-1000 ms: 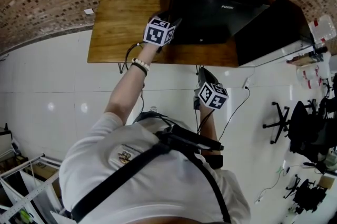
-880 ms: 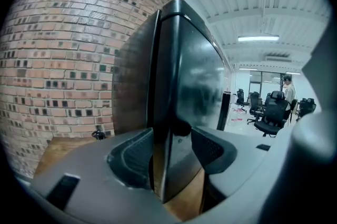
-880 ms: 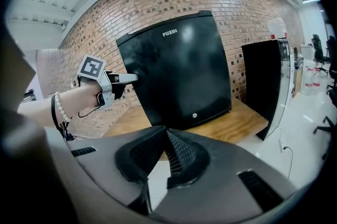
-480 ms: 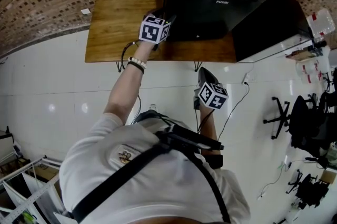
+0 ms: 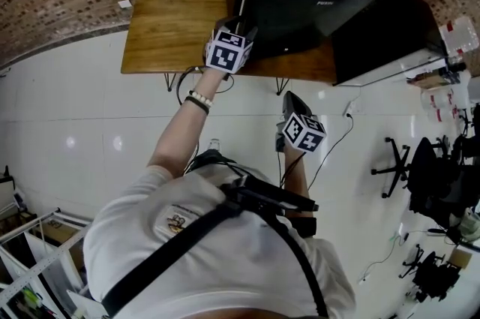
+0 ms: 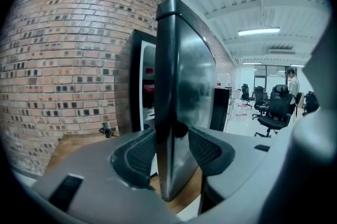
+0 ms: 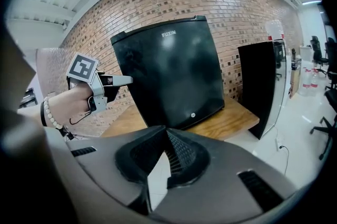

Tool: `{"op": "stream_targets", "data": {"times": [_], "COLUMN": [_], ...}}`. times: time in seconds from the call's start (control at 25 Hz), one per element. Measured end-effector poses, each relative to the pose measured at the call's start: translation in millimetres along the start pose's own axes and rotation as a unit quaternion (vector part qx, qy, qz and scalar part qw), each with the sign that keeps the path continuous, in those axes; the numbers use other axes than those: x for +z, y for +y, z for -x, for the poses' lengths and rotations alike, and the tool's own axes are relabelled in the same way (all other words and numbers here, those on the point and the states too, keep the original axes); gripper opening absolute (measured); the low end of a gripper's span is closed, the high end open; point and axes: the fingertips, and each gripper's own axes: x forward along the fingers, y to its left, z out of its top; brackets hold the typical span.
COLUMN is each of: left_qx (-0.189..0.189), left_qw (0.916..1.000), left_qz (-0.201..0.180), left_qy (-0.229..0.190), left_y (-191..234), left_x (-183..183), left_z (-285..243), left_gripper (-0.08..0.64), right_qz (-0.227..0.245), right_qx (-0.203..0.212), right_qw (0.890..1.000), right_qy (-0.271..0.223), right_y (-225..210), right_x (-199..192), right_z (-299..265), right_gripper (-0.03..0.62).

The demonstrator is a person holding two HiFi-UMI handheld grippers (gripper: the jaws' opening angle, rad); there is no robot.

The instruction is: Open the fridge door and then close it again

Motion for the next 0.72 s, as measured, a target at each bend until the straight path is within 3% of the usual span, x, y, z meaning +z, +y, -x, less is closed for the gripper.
{"op": "stream_targets", "data": {"times": [0.4,0.72], "left_qx": [-0.009,-0.052], "left_qw": [0.9999,0.9986], "left_qz": [0.013,0.013], "left_qy": [-0.005,0.004], "left_y": [-96,-207], "left_x": [-27,-44], "left_z": [63,98], "left_gripper": [0.158,0.127], "right_qz": [-0.003,-0.006], "right_qx": [0.004,-0.002], "right_qw": [1.000,1.000], "right_qy": [-0.008,-0.023], "right_y": [-23,-55], "right_x": [-27,-44], "right_z": [76,145], "right_gripper": [0.015,0.015]}}
